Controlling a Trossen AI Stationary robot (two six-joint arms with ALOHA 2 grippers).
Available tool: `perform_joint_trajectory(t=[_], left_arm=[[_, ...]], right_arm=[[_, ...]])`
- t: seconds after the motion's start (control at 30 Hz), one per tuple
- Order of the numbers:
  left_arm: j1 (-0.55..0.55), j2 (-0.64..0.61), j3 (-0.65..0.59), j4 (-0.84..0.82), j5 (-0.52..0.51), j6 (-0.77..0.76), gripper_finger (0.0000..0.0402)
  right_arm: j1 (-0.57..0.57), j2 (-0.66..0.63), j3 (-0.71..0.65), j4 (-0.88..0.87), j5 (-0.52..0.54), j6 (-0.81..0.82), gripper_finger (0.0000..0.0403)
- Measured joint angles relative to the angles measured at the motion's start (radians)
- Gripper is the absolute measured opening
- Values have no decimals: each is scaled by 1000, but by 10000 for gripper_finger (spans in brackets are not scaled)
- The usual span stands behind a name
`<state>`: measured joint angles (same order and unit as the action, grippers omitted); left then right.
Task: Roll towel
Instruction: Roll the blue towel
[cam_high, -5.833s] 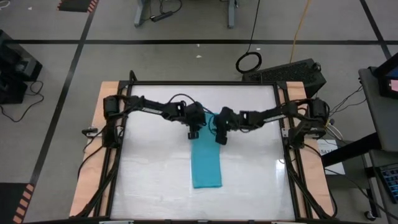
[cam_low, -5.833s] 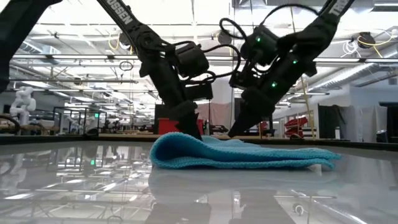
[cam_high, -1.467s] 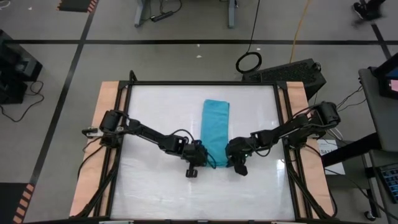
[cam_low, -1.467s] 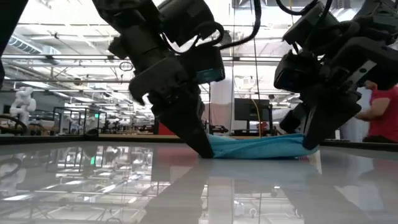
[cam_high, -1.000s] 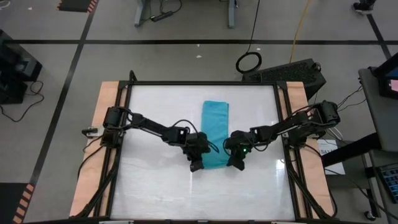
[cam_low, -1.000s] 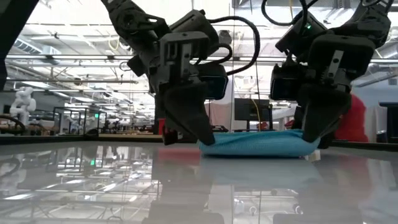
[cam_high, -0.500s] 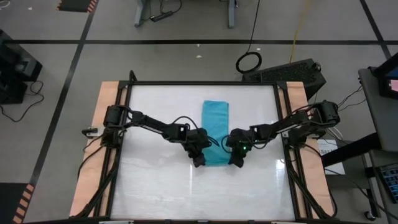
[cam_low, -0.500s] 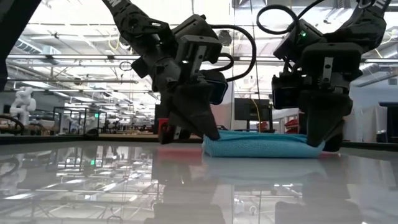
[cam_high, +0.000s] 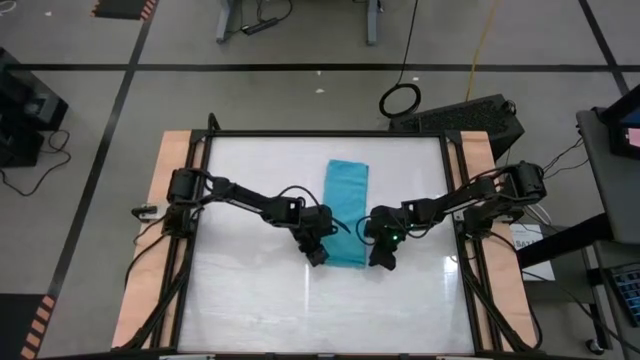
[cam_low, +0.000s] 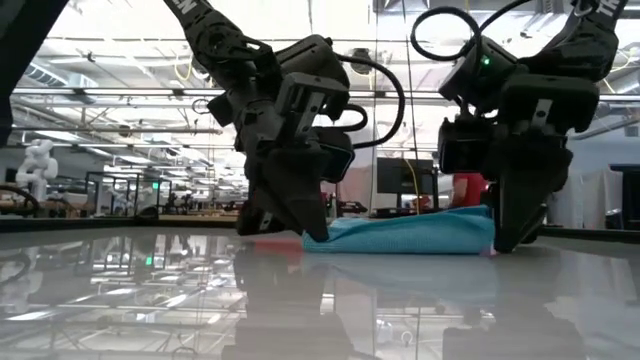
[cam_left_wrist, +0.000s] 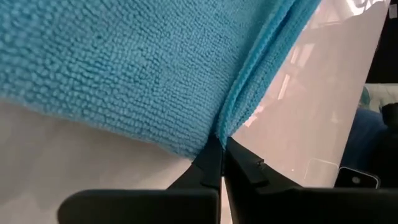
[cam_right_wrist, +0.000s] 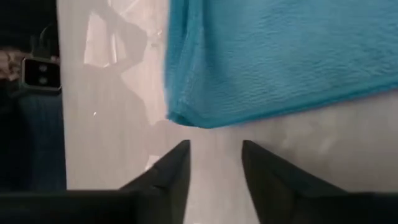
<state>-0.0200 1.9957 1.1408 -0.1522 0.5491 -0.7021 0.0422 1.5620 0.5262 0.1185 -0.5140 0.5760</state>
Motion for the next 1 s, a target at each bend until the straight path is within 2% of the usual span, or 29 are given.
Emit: perform_joint_trajectory(t=[0.13, 0.23, 0.4, 0.7, 0.87, 1.0], left_arm=[[8, 0, 0, 4, 0, -15, 8], [16, 0, 1, 11, 5, -24, 8], [24, 0, 2, 10, 10, -25, 8], [33, 0, 2, 10, 12, -31, 8], [33, 0, 2, 11, 13, -45, 8], [33, 0, 2, 9, 12, -46, 8]], right_arm=[[24, -15, 0, 6, -10, -51, 181], [67, -47, 0, 6, -1, -122, 195], [177, -119, 0, 8, 118, -271, 198], [318, -161, 1, 21, 420, -560, 198], [327, -123, 1, 67, 440, -638, 196], [327, -84, 3, 107, 437, -668, 179]])
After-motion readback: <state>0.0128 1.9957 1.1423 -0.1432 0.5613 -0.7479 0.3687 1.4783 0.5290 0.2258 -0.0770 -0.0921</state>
